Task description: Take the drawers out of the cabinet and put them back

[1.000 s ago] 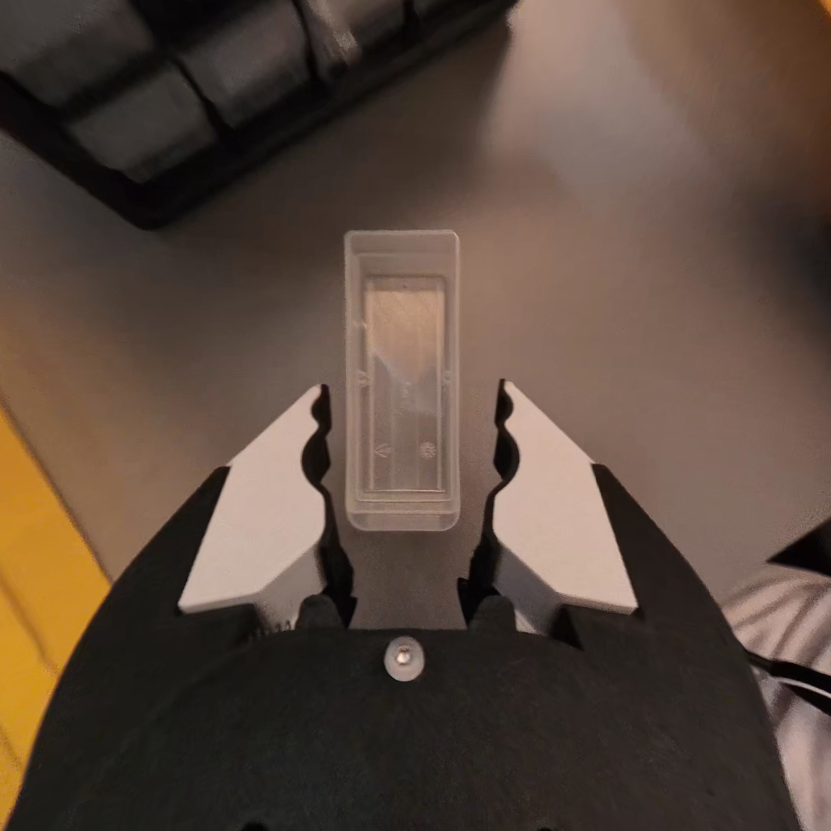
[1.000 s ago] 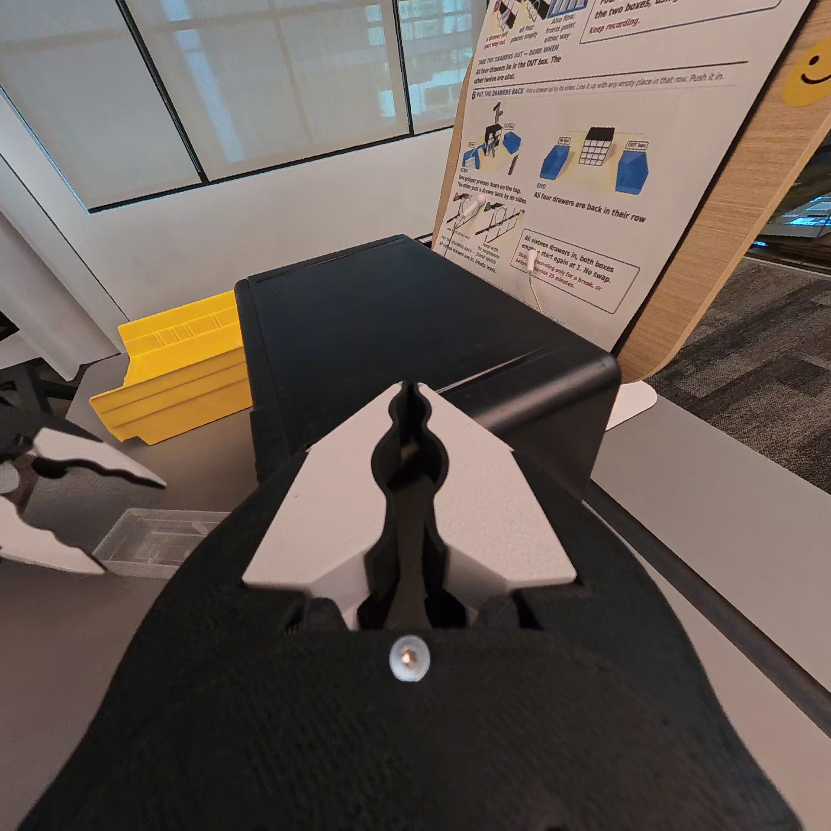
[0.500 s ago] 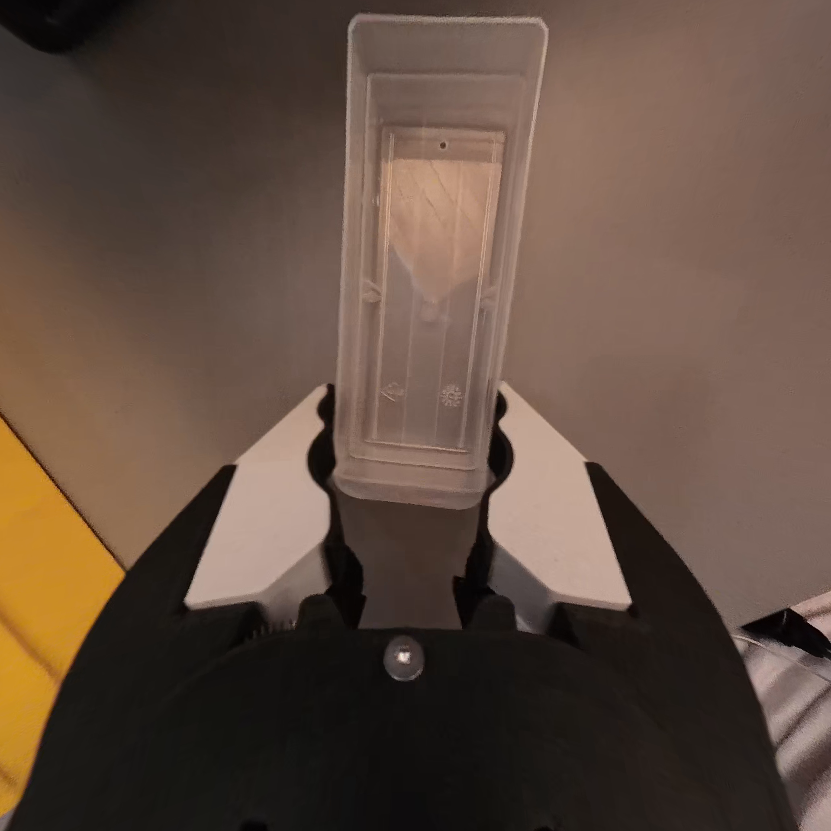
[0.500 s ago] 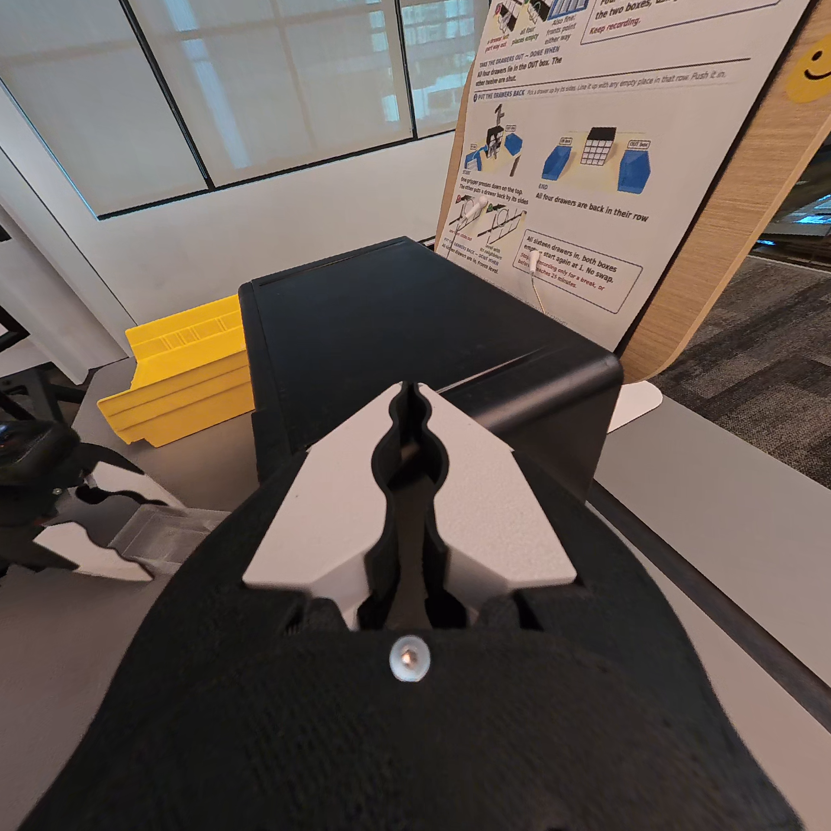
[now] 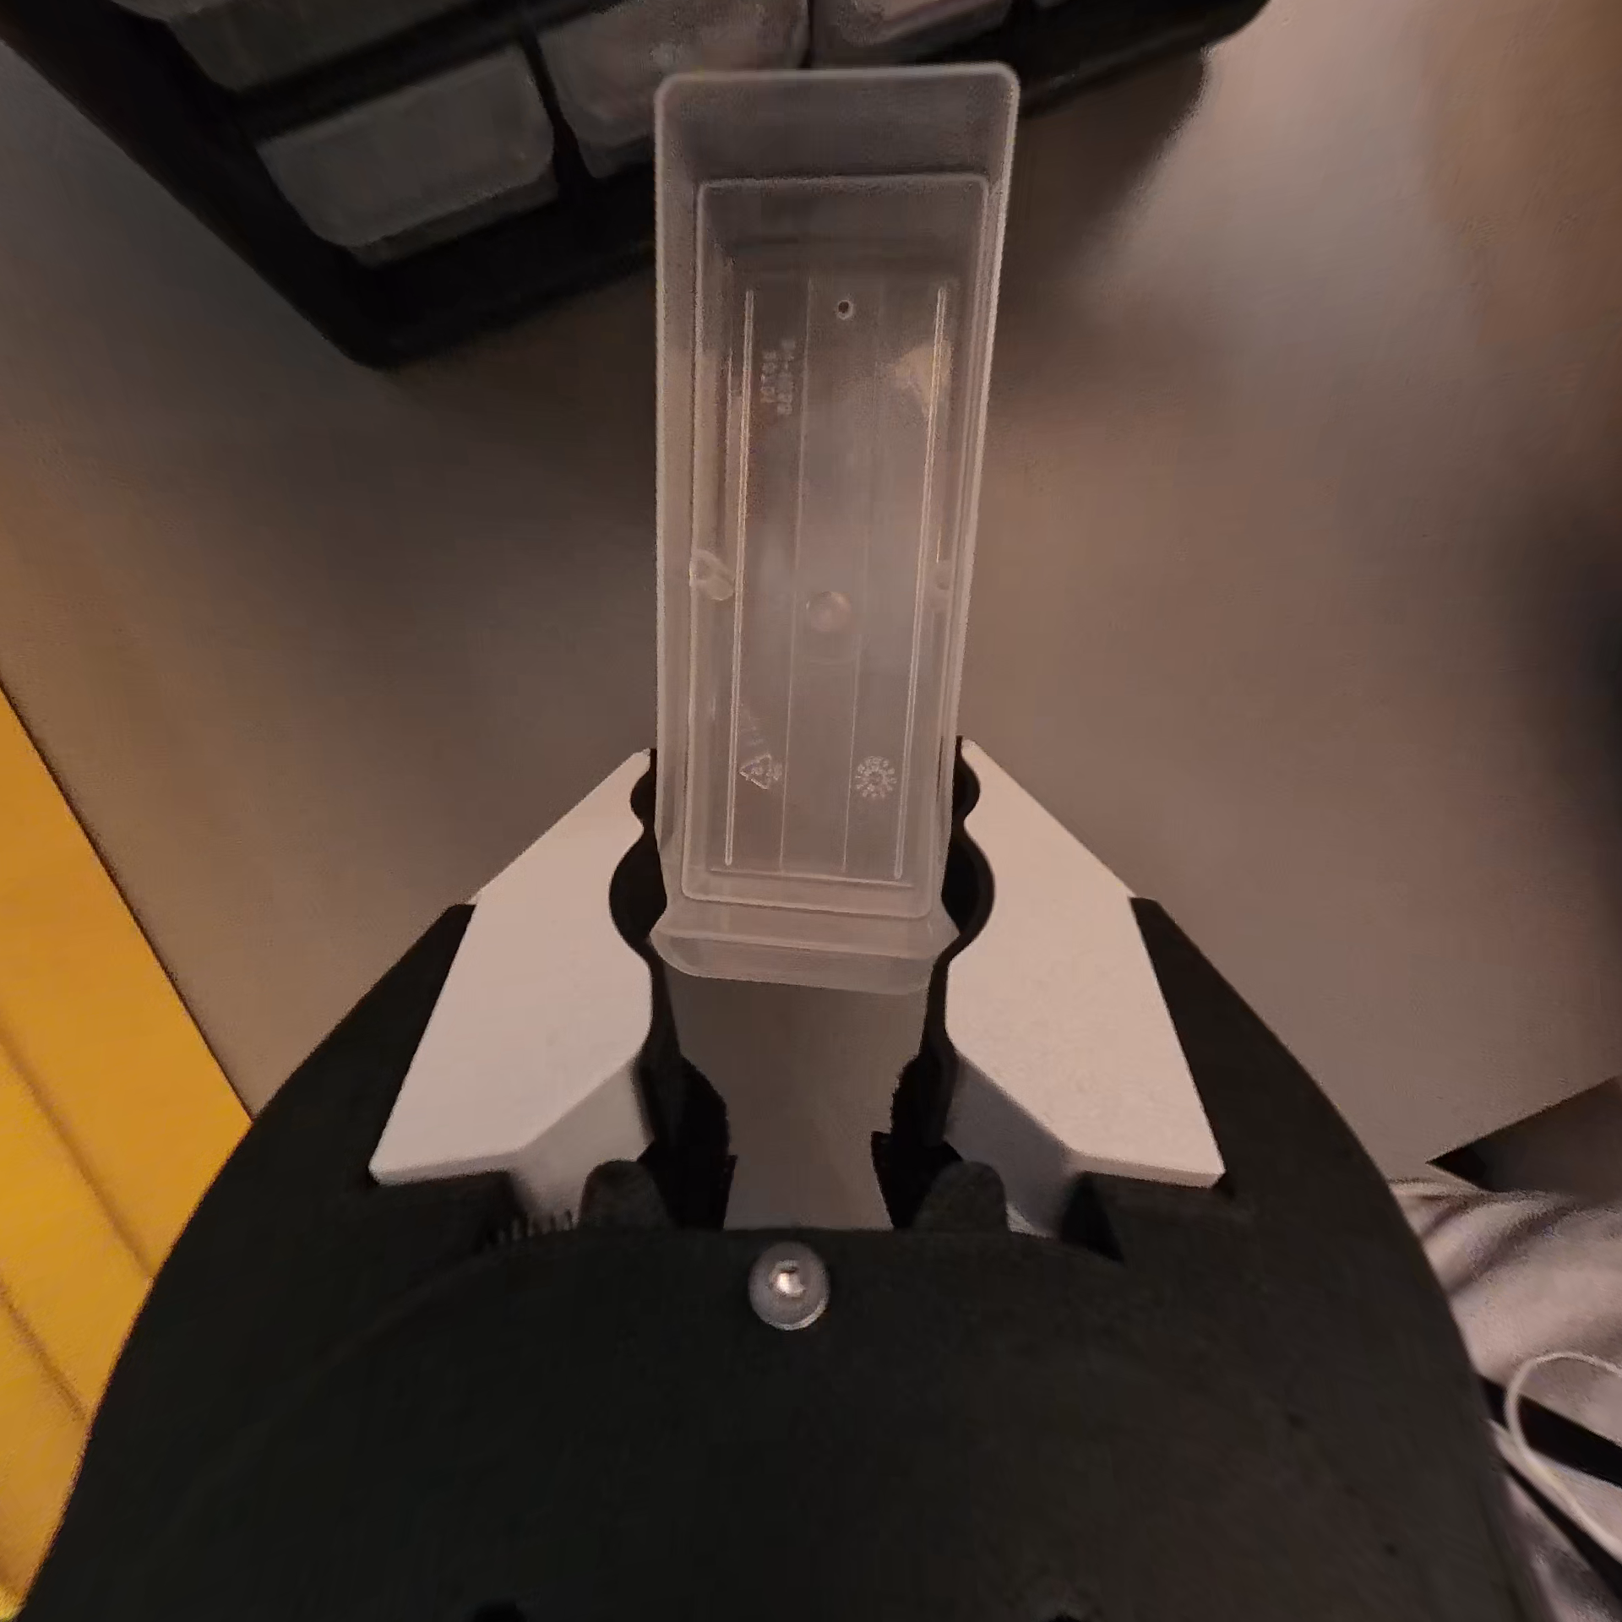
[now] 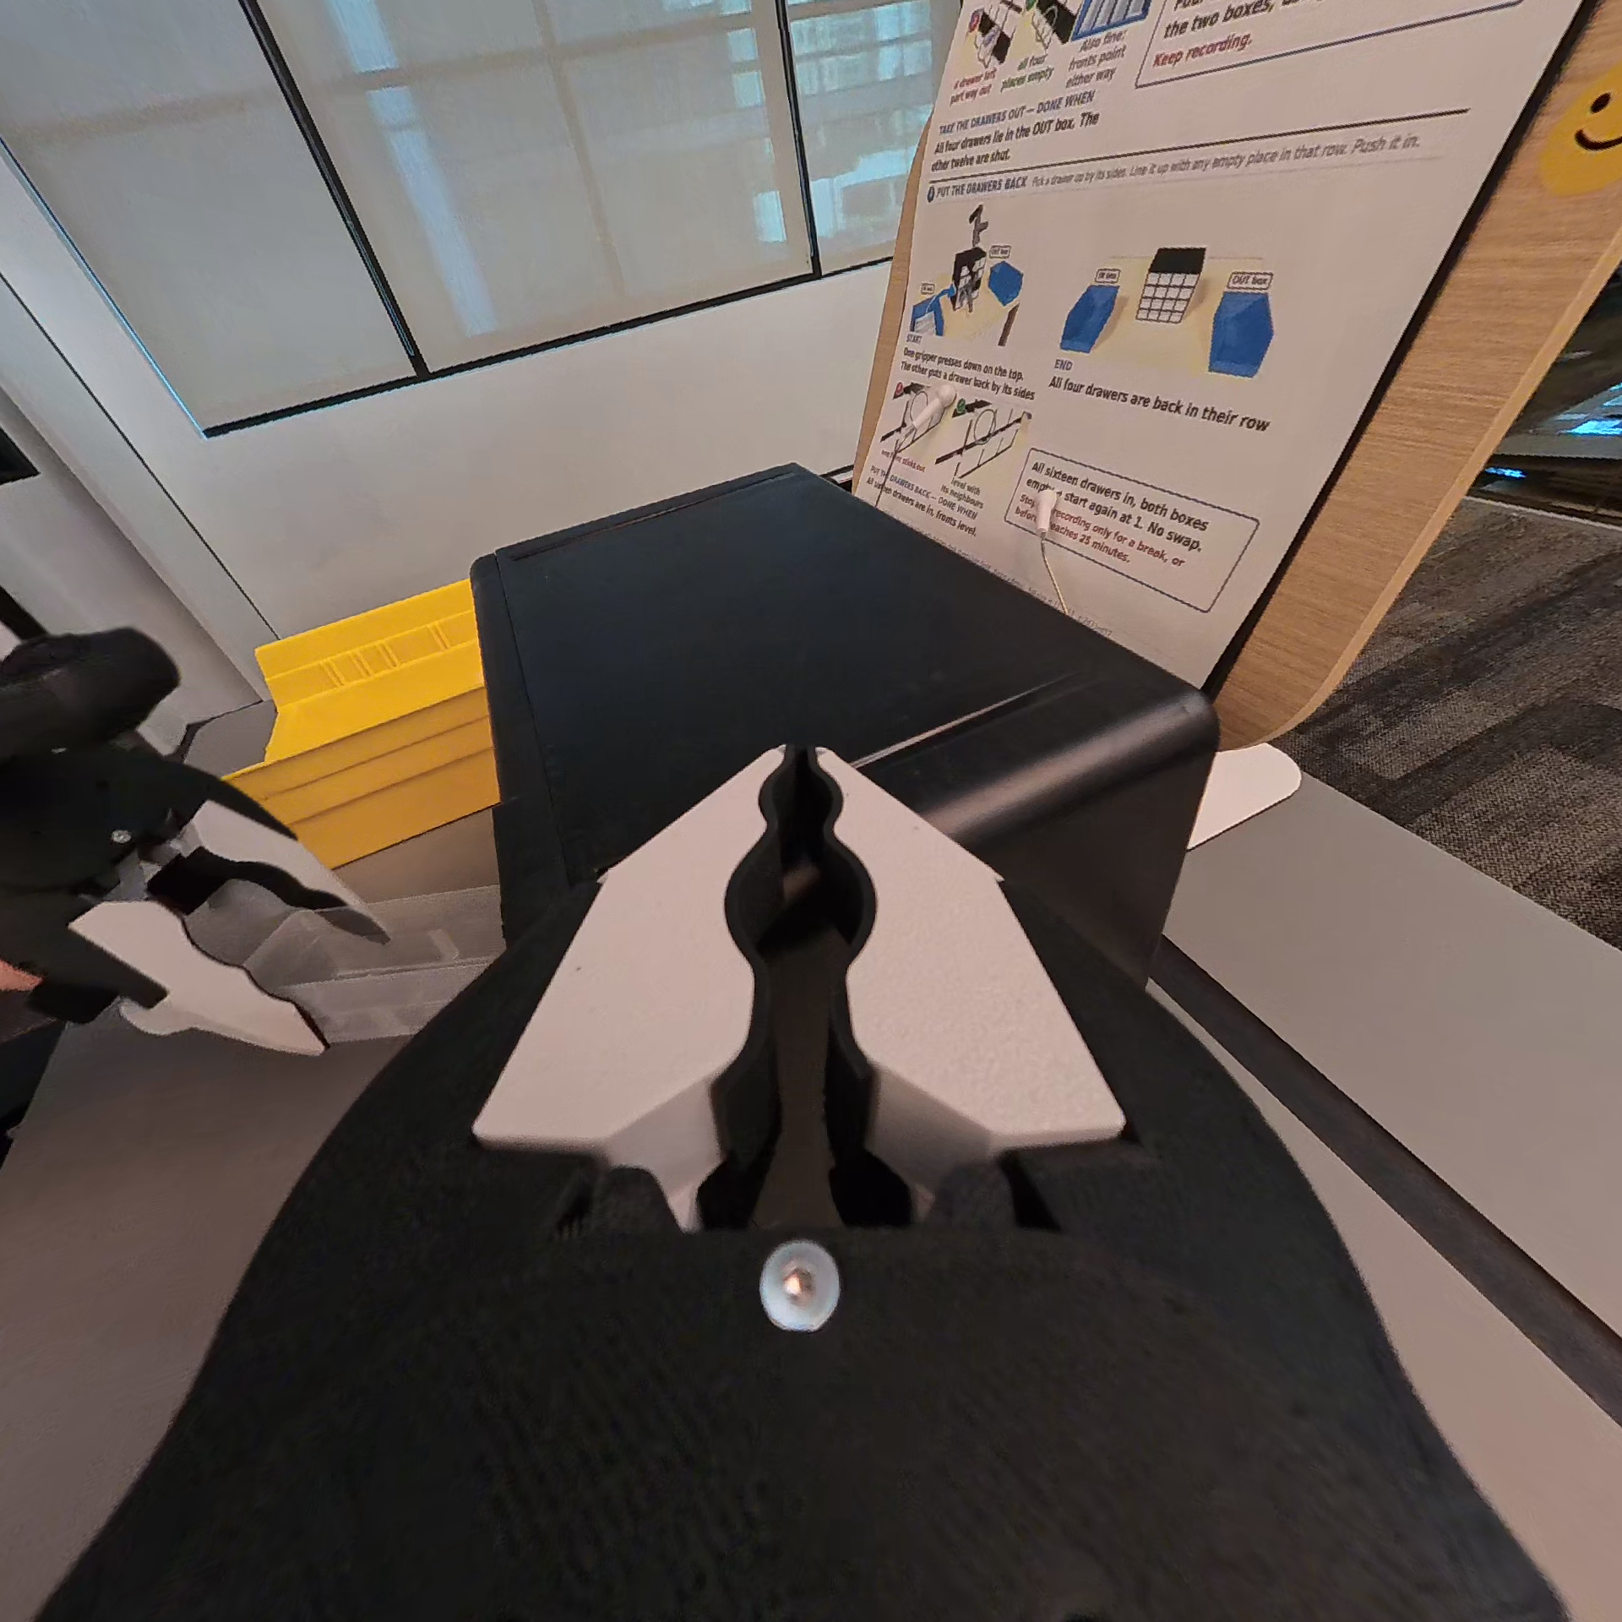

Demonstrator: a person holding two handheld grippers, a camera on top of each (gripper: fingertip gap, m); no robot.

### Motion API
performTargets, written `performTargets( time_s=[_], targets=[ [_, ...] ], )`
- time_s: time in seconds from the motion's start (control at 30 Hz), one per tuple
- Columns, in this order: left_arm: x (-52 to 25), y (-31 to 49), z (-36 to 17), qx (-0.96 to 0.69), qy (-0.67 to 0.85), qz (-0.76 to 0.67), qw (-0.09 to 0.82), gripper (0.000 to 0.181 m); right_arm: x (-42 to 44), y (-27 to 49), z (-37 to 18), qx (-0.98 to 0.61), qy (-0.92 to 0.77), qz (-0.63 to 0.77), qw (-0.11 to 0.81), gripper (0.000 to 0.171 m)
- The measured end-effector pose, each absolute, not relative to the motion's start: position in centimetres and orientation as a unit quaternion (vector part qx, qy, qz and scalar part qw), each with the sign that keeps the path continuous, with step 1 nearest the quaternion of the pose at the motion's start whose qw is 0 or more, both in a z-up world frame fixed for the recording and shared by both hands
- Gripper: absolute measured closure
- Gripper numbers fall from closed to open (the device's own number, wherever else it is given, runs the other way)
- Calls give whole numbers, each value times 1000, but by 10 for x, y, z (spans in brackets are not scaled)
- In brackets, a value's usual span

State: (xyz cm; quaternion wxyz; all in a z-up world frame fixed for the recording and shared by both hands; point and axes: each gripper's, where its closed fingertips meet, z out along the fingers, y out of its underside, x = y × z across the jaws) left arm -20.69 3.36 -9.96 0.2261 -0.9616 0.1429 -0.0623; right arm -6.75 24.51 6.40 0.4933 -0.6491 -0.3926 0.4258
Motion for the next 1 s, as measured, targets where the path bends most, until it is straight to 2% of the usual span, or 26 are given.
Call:
performTargets(
  time_s=[0.53,1.0],
  targets=[
    [-207,73,-84,-980,99,-5,171,119,-68,245,64,-644,-390,439,491,171],
    [-205,83,-65,-976,83,-4,201,119,-68,245,64,-641,-387,448,489,171]
  ],
)
